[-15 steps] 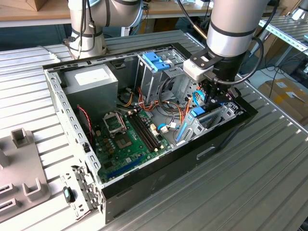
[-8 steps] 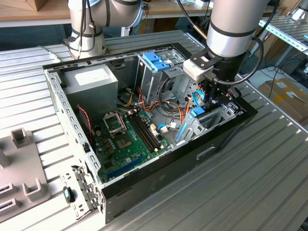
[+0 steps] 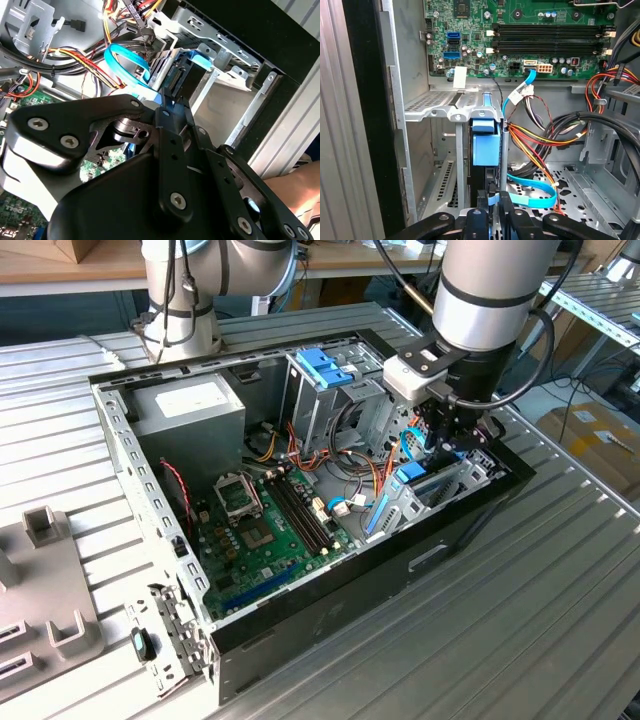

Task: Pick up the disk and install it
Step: 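Insert the first disk wire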

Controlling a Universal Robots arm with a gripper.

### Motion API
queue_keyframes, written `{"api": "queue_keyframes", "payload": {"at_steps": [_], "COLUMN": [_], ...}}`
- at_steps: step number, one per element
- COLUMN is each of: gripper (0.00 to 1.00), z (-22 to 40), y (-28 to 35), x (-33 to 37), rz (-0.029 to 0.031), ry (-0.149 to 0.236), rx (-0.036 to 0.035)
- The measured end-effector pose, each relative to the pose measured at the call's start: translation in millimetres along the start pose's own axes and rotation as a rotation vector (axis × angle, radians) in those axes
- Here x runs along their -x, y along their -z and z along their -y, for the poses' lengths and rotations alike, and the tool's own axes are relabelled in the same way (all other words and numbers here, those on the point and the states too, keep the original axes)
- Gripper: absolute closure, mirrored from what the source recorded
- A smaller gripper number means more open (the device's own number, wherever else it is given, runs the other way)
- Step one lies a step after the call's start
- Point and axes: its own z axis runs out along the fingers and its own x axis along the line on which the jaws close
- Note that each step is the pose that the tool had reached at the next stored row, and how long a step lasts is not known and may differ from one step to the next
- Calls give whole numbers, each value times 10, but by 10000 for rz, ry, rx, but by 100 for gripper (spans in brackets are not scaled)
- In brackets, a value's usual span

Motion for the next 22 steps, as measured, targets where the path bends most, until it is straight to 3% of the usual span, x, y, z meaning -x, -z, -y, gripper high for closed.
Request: {"api": "queue_keyframes", "payload": {"at_steps": [9,11,12,14,16,17,22], "gripper": [76,76,76,76,76,76,76], "z": [2,5,7,16,28,38,61], "y": [2,3,6,17,33,49,90], "x": [0,0,-1,-1,-1,-2,-4], "rz": [0,1,1,5,7,12,20], "ry": [0,2,2,6,11,14,22], "rx": [0,58,114,292,500,663,980]}}
